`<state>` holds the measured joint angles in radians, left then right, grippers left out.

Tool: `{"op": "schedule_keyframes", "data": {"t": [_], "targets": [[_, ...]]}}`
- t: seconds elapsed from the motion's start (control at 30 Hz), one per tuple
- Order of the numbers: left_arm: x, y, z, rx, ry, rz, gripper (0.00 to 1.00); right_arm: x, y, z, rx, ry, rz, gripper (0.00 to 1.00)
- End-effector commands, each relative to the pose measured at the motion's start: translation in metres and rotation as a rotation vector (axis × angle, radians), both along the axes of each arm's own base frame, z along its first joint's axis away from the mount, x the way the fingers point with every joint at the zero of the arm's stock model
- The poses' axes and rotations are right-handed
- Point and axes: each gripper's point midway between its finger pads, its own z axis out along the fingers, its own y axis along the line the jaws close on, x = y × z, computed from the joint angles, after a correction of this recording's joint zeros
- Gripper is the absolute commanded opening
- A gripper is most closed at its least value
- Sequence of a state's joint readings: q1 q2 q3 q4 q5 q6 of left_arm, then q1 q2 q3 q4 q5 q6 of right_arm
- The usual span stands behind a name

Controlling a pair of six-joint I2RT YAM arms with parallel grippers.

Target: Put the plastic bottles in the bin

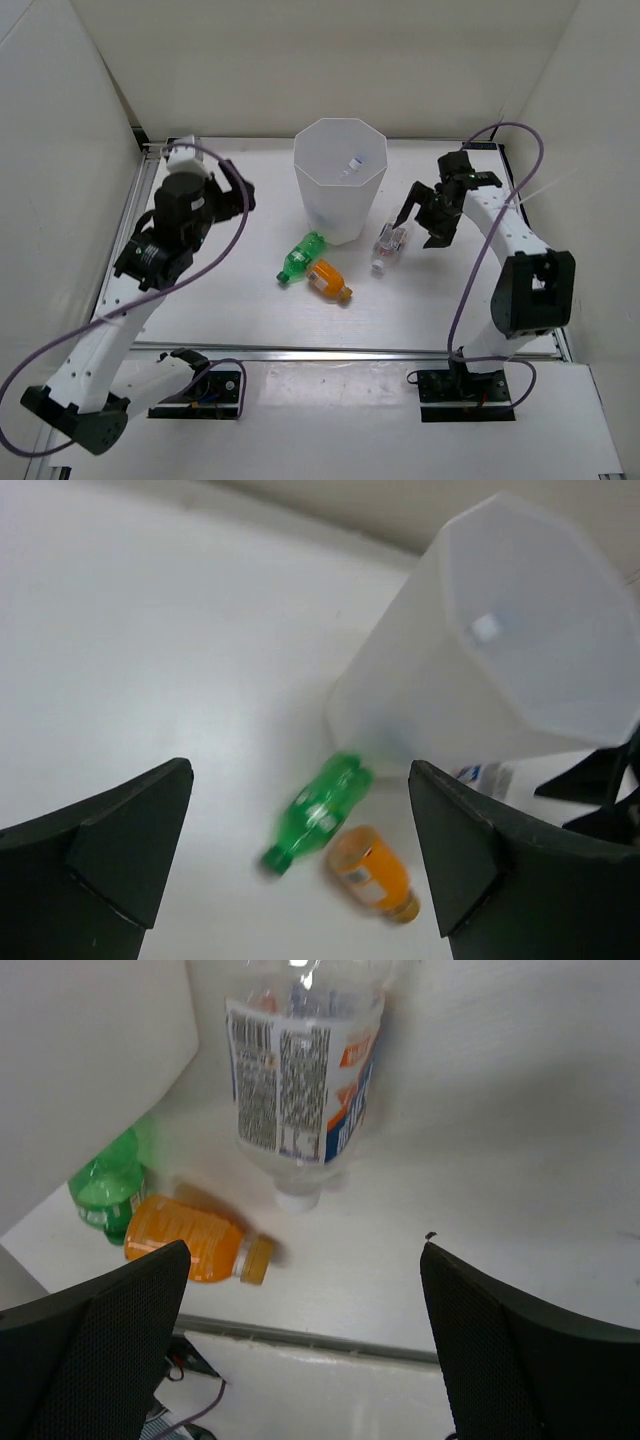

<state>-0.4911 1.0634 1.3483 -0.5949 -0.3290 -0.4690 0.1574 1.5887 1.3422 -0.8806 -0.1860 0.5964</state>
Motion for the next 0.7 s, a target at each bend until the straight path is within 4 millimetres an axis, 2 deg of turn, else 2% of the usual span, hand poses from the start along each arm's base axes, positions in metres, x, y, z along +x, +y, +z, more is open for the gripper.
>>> {"op": "schedule_keyframes", "data": {"t": [0.0, 0.03, 0.07, 0.1, 0.13, 0.17, 0.2, 0.27, 0.3, 0.4, 0.43, 0.5, 0.53, 0.57, 0.6, 0.67], "targets": [[-0.024, 0.018, -0.065, -0.022, 0.153, 0.062, 1.0, 0.024, 0.008, -0.019, 0.017, -0.013, -0.002, 0.99], [-0.033, 0.019, -0.078, -0.023, 0.182, 0.05, 1.0, 0.032, 0.011, -0.028, 0.025, 0.007, 0.003, 0.99], [-0.043, 0.021, -0.075, -0.055, 0.177, 0.046, 1.0, 0.038, 0.012, -0.031, 0.026, 0.006, 0.003, 0.99], [-0.05, 0.022, -0.076, -0.055, 0.188, 0.035, 1.0, 0.041, 0.016, -0.042, 0.021, 0.036, 0.012, 0.99], [-0.058, 0.026, -0.087, -0.046, 0.233, 0.044, 1.0, 0.049, 0.017, -0.041, 0.022, 0.027, 0.012, 0.99], [-0.063, 0.029, -0.09, -0.049, 0.249, 0.059, 1.0, 0.053, 0.018, -0.045, 0.021, 0.035, 0.012, 0.99], [-0.067, 0.033, -0.089, -0.043, 0.253, 0.068, 1.0, 0.056, 0.018, -0.057, 0.016, 0.065, 0.011, 0.99], [-0.073, 0.036, -0.093, -0.026, 0.283, 0.071, 1.0, 0.064, 0.02, -0.064, 0.014, 0.074, 0.011, 0.99], [-0.074, 0.039, -0.089, -0.014, 0.277, 0.076, 1.0, 0.065, 0.02, -0.076, 0.01, 0.103, 0.011, 0.99], [-0.077, 0.043, -0.089, 0.003, 0.296, 0.089, 1.0, 0.061, 0.025, -0.09, 0.013, 0.142, 0.023, 0.98], [-0.075, 0.044, -0.091, 0.012, 0.303, 0.099, 1.0, 0.057, 0.024, -0.097, 0.009, 0.163, 0.022, 0.94], [-0.076, 0.046, -0.097, 0.014, 0.319, 0.114, 1.0, 0.045, 0.019, -0.106, -0.015, 0.195, 0.016, 0.7], [-0.075, 0.05, -0.097, 0.021, 0.313, 0.133, 1.0, 0.042, 0.012, -0.107, -0.027, 0.201, 0.003, 0.6], [-0.075, 0.049, -0.104, 0.022, 0.339, 0.141, 1.0, 0.039, 0.01, -0.103, -0.037, 0.19, 0.0, 0.45], [-0.075, 0.051, -0.104, 0.016, 0.336, 0.157, 1.0, 0.028, 0.005, -0.107, -0.058, 0.201, 0.018, 0.4], [-0.074, 0.05, -0.111, 0.027, 0.355, 0.159, 1.0, 0.023, -0.006, -0.093, -0.089, 0.163, 0.008, 0.33]]}}
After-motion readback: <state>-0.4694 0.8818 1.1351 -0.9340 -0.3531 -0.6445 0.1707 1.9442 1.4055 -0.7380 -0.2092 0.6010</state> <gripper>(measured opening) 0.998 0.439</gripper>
